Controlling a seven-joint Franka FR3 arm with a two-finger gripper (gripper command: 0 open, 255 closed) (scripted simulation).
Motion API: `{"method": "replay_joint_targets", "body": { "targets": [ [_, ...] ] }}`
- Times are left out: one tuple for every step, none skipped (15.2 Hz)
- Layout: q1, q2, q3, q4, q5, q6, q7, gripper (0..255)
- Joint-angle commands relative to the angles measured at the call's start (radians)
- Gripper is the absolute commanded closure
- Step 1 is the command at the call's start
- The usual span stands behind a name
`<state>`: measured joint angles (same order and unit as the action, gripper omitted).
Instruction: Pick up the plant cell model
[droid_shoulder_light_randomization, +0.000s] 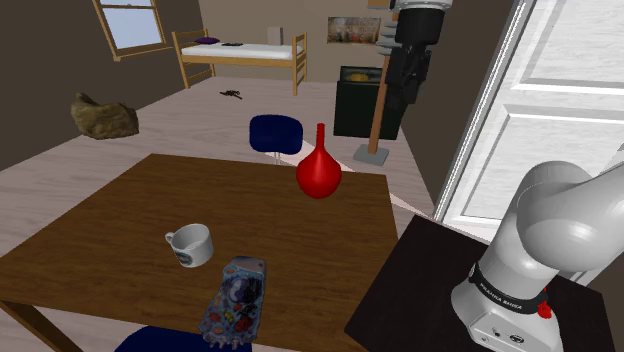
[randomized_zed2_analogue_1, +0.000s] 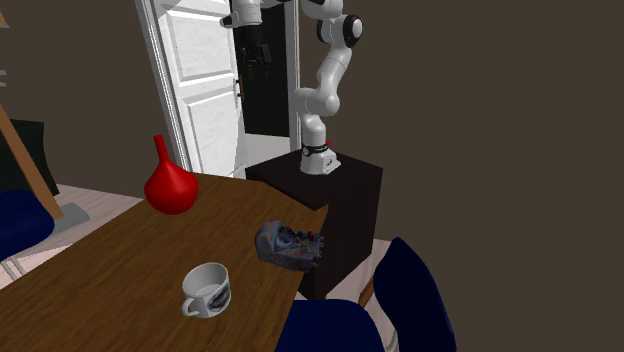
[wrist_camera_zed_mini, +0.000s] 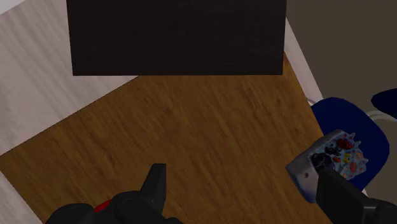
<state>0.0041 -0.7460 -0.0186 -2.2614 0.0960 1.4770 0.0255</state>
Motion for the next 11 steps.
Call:
{"method": "replay_joint_targets", "body": {
  "targets": [
    [0.000,0.000,0.000,0.000,0.000,0.000,0.000,0],
    [0.007,0.012,0.003,-0.020,0.008,0.034,-0.007,0],
    [0.013,0.026,0.006,-0.039,0.016,0.068,-0.015,0],
    [0.020,0.041,0.009,-0.056,0.024,0.101,-0.023,0],
    [0.028,0.057,0.012,-0.072,0.032,0.135,-0.031,0],
    [0.035,0.075,0.016,-0.087,0.041,0.169,-0.039,0],
    [0.042,0.094,0.019,-0.101,0.050,0.203,-0.047,0],
    [0.050,0.114,0.023,-0.113,0.058,0.237,-0.056,0],
    [0.057,0.135,0.026,-0.123,0.067,0.270,-0.065,0],
    [0.065,0.158,0.030,-0.133,0.077,0.304,-0.074,0],
    [0.074,0.182,0.034,-0.141,0.086,0.337,-0.083,0]
  ]
}}
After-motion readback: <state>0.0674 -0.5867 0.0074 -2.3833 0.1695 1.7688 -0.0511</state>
